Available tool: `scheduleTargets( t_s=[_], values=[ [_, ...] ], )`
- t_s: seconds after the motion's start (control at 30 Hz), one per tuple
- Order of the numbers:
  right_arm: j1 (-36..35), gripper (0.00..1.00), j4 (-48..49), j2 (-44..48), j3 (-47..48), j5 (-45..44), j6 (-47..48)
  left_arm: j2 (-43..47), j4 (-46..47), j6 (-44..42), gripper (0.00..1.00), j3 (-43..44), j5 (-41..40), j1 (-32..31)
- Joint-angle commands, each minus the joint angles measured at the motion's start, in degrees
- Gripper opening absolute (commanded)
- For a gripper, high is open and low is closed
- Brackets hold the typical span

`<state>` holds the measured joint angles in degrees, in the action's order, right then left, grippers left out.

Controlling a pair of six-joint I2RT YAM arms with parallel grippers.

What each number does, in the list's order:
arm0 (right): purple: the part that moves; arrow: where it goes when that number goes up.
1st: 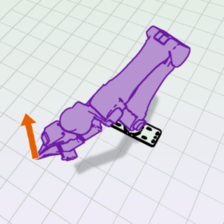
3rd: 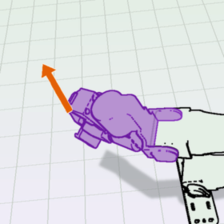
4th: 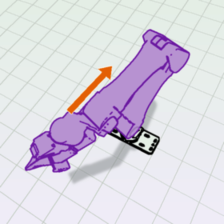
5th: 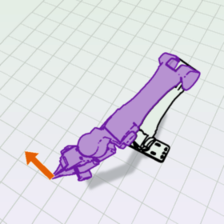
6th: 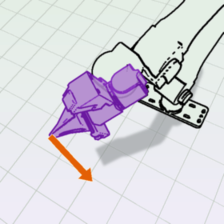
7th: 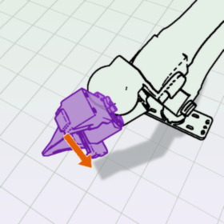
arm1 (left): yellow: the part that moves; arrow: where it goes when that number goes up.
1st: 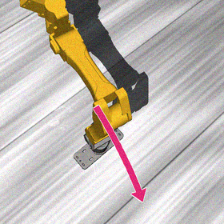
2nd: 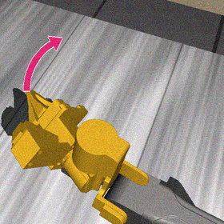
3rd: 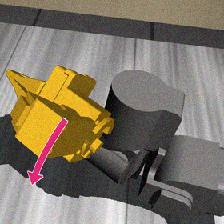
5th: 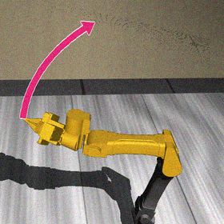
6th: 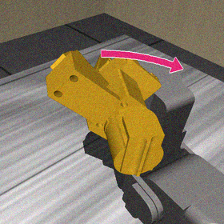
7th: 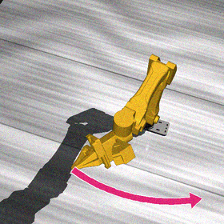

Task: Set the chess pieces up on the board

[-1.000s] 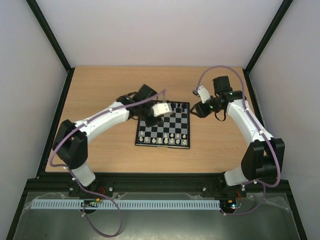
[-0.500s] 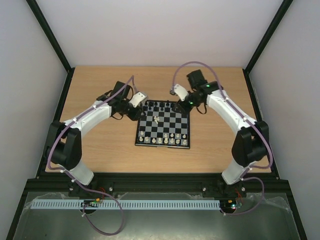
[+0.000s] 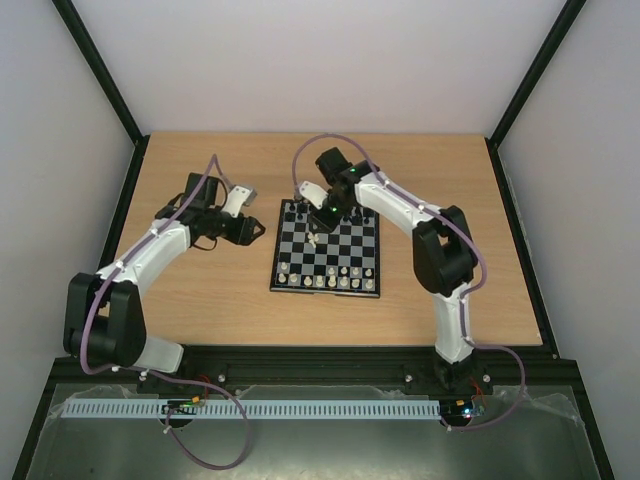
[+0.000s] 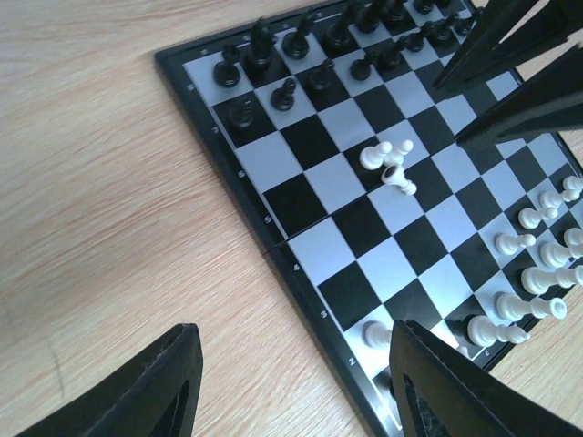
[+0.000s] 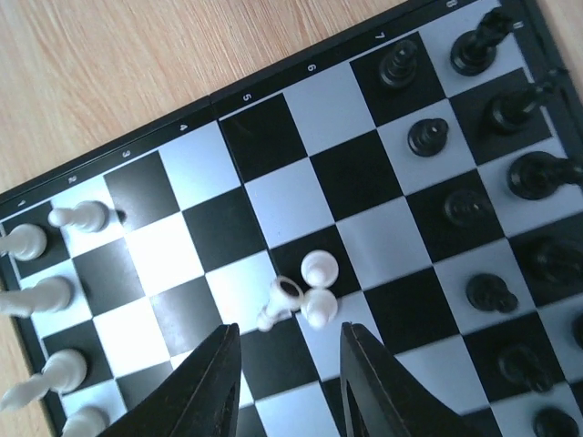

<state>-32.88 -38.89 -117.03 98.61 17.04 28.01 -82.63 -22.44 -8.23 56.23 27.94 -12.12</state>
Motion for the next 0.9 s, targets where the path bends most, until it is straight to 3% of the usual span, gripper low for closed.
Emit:
scheduleTargets(
  t_s=[0.0, 0.13, 0.33, 0.87],
  values=[
    [-1.2, 0.32, -2.0, -4.1, 3.8, -2.3, -1.5, 2.6, 0.9, 2.1, 0.6, -1.5, 2.9, 2.9],
    [-1.2, 0.37, -1.6, -6.1, 4.0, -2.4, -2.4, 3.2, 1.6, 2.2, 0.6, -1.8, 3.5, 5.0],
    [-1.2, 0.35, -1.2, -9.0, 4.7, -4.6, -3.3, 3.2, 2.0, 2.5, 0.61, -1.2, 4.1, 7.7],
    [-1.2, 0.14, -1.5, -9.3, 3.4, -5.8, -3.8, 2.9, 3.2, 2.8, 0.61, -2.3, 5.5, 8.1]
  ],
)
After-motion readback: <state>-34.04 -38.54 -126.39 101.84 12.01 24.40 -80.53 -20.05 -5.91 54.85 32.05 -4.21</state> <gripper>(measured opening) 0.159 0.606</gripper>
